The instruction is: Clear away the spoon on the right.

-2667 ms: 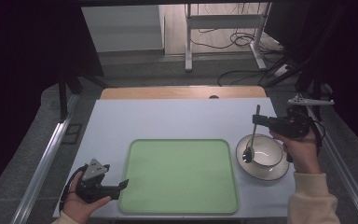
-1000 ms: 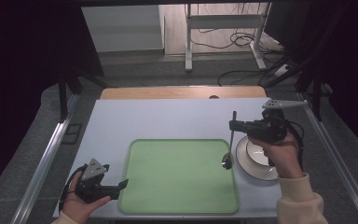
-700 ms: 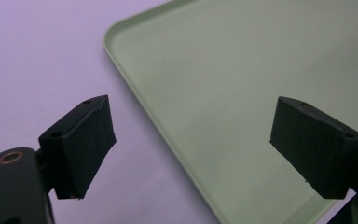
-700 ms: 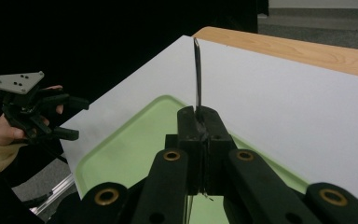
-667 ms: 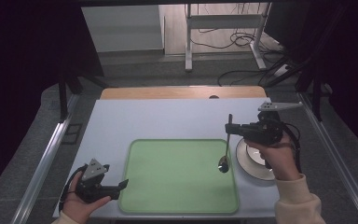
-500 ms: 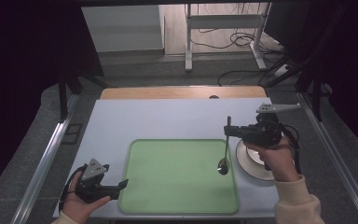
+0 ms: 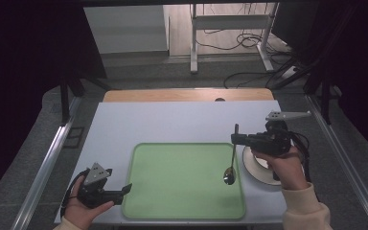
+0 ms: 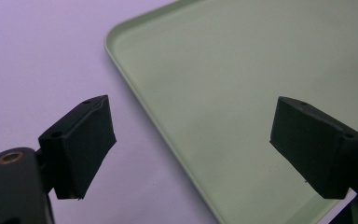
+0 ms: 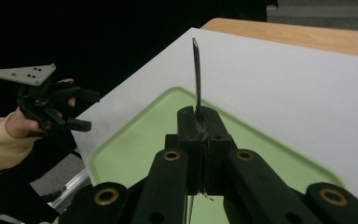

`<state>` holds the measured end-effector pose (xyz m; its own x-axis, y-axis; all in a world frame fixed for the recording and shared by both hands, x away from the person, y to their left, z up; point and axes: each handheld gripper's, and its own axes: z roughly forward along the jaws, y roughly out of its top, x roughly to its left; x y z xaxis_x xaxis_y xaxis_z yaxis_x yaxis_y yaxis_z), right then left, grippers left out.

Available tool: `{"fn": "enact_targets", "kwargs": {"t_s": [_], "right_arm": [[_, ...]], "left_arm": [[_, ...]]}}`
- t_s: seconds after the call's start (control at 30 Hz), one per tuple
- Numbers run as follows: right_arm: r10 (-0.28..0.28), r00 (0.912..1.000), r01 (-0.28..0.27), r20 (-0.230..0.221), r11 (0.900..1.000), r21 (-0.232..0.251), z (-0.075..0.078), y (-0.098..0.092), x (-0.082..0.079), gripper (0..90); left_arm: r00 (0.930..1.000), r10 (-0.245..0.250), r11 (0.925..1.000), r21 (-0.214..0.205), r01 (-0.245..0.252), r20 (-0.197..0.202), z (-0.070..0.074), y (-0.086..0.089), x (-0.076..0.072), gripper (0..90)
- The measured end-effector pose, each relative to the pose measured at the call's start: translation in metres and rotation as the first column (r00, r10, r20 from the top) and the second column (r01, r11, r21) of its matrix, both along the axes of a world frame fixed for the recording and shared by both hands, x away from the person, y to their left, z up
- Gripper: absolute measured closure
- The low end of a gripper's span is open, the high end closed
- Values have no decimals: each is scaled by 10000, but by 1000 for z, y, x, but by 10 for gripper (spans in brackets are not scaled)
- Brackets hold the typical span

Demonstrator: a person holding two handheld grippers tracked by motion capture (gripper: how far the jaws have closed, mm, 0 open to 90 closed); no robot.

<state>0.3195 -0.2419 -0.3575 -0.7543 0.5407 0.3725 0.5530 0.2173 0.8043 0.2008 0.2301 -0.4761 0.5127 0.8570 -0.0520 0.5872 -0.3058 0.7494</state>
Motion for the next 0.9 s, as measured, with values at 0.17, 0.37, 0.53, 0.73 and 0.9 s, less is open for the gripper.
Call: {"fn": "enact_targets", "kwargs": {"t_s": [0.17, 0.37, 0.53, 0.73, 0.9], "right_arm": [[-46, 9990, 50, -436, 9999, 95, -10, -1, -8, 883], [44, 9939, -66, -1098, 9998, -190, -26, 1, -11, 882], [-101, 9913, -18, -1310, 9959, -900, -37, 9, -8, 880], [-218, 9873, -25, -1571, 9883, -1528, -52, 19, -4, 879], [-220, 9828, -109, -1833, 9842, -1766, -64, 25, 0, 879]], "left_arm": [[10000, -19, 10000, -81, 18, -30, -1, 0, 0, 132], [10000, -57, 9999, -83, 57, -11, 0, -1, 0, 131], [10000, -77, 10000, -43, 77, 1, 0, -1, 0, 131], [10000, -64, 10000, -40, 64, 0, 0, 1, 0, 131], [10000, -33, 10000, -49, 33, 33, 1, 1, -1, 130]]}}
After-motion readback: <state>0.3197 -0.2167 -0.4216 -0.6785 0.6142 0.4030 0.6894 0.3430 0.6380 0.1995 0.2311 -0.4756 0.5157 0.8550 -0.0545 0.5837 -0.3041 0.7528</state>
